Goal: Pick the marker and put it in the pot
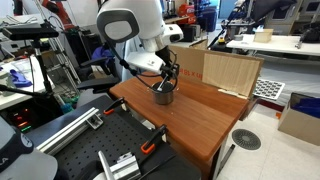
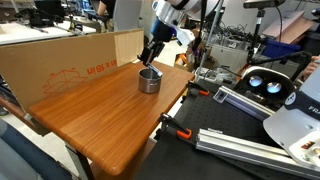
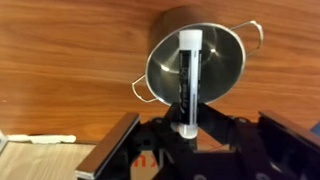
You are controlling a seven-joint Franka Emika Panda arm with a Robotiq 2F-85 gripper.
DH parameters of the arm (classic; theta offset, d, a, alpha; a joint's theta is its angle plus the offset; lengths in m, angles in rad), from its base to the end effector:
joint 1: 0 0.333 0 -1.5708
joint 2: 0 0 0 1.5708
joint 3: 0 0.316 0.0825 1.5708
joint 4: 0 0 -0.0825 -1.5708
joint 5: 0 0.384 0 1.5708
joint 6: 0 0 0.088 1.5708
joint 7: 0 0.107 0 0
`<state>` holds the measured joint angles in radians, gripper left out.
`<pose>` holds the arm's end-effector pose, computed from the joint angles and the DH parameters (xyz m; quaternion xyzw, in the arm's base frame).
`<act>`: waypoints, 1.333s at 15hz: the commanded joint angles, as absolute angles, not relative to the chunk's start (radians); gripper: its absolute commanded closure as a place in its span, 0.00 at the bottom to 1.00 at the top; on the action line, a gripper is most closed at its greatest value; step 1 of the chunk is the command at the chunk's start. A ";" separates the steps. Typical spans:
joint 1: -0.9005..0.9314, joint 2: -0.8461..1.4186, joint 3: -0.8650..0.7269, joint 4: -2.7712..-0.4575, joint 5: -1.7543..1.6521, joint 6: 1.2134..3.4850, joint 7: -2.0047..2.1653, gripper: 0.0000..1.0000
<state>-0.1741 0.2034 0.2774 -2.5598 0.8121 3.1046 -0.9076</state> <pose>0.4616 -0.0097 0.2187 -0.9786 -0.0925 -0.1792 0.0406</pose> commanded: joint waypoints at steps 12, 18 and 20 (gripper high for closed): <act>-0.156 0.328 0.292 -2.534 0.797 3.252 -0.909 0.94; -0.072 0.362 0.192 -2.541 0.781 3.249 -0.897 0.28; -0.043 0.359 0.171 -2.538 0.784 3.244 -0.895 0.14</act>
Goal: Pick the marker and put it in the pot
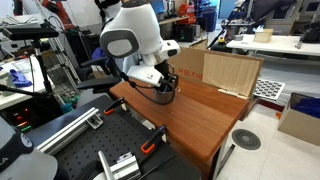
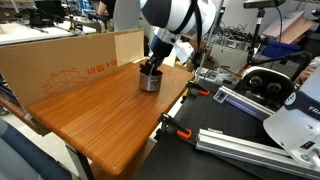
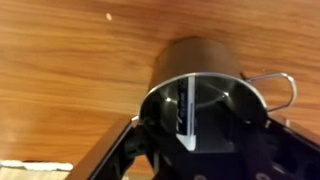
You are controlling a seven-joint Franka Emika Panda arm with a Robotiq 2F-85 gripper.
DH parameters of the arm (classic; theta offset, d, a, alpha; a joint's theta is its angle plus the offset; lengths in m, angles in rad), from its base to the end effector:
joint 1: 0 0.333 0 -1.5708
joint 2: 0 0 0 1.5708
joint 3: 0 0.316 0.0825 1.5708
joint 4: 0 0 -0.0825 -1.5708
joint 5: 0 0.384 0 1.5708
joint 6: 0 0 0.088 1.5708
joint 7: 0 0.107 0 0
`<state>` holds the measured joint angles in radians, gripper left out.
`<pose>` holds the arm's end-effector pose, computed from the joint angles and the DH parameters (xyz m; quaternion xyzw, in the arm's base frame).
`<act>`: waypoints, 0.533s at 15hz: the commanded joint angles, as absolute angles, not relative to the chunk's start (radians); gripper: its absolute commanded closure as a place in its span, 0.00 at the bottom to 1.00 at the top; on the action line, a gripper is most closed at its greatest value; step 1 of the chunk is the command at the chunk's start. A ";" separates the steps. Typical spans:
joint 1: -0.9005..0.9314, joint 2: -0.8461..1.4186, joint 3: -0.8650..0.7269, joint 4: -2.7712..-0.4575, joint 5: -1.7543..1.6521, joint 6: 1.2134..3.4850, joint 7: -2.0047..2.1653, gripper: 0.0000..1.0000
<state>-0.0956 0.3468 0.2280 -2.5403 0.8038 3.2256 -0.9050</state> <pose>0.4563 -0.0031 0.1710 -0.9822 -0.0985 -0.1594 0.0094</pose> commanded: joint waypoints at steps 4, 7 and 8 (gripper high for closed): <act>-0.053 0.351 0.197 -2.529 0.802 3.266 -0.915 0.58; -0.039 0.344 0.183 -2.526 0.799 3.255 -0.909 0.77; -0.044 0.340 0.187 -2.523 0.801 3.251 -0.909 0.84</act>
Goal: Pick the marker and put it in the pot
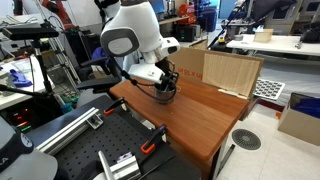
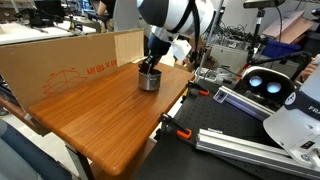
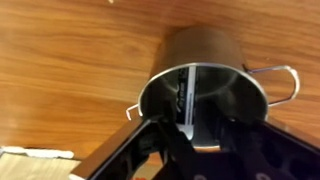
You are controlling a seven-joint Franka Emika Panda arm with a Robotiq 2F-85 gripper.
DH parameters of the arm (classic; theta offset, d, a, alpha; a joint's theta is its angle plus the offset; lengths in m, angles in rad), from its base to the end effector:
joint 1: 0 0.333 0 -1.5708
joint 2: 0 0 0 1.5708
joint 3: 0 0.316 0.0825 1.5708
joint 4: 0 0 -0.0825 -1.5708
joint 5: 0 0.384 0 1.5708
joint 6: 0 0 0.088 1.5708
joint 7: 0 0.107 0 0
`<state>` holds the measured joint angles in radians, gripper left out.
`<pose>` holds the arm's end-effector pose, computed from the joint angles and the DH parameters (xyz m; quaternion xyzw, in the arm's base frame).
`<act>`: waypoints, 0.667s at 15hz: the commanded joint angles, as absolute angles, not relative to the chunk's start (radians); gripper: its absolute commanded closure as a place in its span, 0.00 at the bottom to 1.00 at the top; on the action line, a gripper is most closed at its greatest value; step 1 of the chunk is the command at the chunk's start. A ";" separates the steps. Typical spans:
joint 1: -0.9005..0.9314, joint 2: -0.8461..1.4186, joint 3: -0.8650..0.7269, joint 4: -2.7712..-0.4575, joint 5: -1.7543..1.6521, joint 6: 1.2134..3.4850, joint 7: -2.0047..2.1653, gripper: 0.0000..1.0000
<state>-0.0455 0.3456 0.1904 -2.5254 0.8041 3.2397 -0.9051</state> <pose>0.4634 0.0011 0.1767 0.9796 0.1052 0.1711 0.0006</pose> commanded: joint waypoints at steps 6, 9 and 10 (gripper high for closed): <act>-0.064 0.285 0.197 -2.538 0.809 3.195 -0.909 0.43; -0.124 0.218 0.263 -2.542 0.831 3.176 -0.927 0.74; -0.142 0.194 0.284 -2.542 0.838 3.166 -0.931 0.74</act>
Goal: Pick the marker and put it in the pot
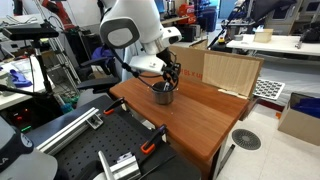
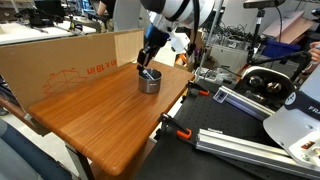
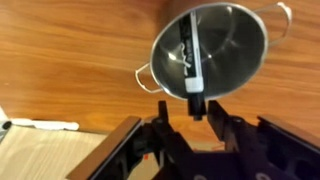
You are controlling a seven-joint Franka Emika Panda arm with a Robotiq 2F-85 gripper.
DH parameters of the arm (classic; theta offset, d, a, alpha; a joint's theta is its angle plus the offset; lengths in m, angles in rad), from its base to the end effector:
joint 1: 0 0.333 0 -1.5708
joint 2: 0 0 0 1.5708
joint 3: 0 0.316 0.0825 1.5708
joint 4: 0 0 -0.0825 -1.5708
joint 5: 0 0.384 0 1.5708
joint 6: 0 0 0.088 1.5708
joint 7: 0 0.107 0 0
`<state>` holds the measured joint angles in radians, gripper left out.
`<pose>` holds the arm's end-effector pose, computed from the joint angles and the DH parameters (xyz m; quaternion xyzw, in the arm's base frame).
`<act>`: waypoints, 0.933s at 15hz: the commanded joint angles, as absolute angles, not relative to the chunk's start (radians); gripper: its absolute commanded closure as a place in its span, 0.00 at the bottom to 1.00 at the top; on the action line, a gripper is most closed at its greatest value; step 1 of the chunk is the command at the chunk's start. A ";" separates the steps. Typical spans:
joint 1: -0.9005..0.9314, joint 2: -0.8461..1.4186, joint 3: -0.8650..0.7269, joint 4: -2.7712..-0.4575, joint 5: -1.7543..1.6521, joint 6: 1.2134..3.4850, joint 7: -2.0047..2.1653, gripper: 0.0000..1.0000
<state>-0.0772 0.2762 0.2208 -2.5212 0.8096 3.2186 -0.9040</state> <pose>0.4737 0.0019 0.2082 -0.9745 -0.1016 -0.2001 0.0059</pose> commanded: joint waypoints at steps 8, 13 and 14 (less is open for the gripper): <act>-0.191 0.043 0.283 -2.579 0.845 2.969 -0.926 0.62; -0.183 0.080 0.213 -2.639 0.643 2.940 -0.784 0.51; -0.182 0.080 0.212 -2.641 0.632 2.940 -0.774 0.48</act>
